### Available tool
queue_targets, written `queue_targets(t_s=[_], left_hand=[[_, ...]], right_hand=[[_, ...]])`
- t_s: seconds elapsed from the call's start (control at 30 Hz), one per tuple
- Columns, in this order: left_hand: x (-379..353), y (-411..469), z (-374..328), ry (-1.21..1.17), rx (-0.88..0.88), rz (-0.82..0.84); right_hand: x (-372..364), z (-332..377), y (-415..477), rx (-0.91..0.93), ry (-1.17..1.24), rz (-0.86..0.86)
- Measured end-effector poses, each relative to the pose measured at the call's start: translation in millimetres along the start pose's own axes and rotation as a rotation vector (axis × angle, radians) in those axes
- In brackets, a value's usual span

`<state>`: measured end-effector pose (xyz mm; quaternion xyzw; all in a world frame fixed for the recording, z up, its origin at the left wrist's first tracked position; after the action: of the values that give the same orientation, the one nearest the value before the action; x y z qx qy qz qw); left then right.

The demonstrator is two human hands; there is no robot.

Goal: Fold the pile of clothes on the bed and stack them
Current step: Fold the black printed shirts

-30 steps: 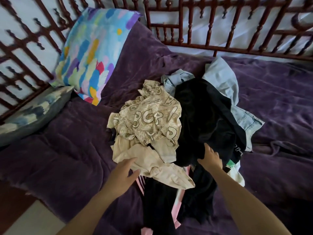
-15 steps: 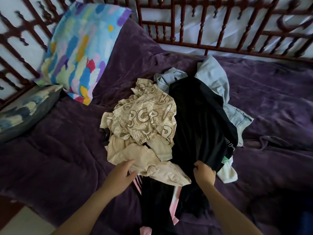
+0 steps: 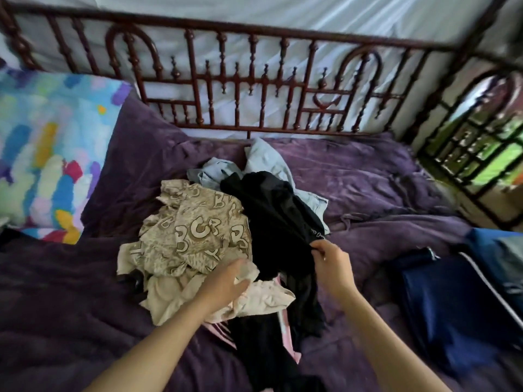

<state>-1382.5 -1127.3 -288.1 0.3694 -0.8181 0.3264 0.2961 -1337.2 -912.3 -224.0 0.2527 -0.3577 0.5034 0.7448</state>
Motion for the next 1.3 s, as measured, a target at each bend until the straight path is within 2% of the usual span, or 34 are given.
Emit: queue_targets(t_s=[0.17, 0.37, 0.53, 0.67, 0.87, 0.97, 1.03, 1.1, 1.2, 1.3], left_hand=[[39, -40, -7, -0.014, -0.231, -0.007], [64, -80, -43, 0.045, -0.435, -0.032], [74, -108, -71, 0.065, -0.593, -0.083], [79, -120, -70, -0.112, -0.622, -0.043], [129, -147, -63, -0.201, -0.648, -0.162], [135, -153, -54, -0.254, -0.658, 0.013], [123, -151, -46, -0.275, -0.611, 0.194], [111, -147, -38, -0.321, -0.565, 0.282], [110, -137, -25, -0.320, -0.508, 0.188], [140, -129, -7, -0.411, -0.474, -0.016]], right_hand=[[51, 84, -71, 0.122, 0.195, -0.208], [118, 174, -138, 0.244, 0.416, -0.319], [147, 221, -169, 0.309, 0.560, -0.382], [156, 242, -176, 0.319, 0.650, -0.405], [173, 273, -178, 0.375, 0.710, -0.457], [178, 291, -172, 0.422, 0.786, -0.459], [176, 300, -165, 0.450, 0.833, -0.422], [173, 303, -157, 0.469, 0.852, -0.393], [174, 296, -148, 0.453, 0.896, -0.378], [185, 276, -135, 0.413, 0.944, -0.409]])
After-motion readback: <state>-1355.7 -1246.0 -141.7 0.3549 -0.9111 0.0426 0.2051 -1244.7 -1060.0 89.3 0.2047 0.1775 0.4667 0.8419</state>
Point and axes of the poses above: each hand's wrist, its own y-axis towards the middle knuckle, its own x-axis out of the back of the hand, z = x × y, the point moved 5 cm from there along y, towards the middle knuckle, and after that the axes turned 6 degrees about z, right-handed, at the moved point
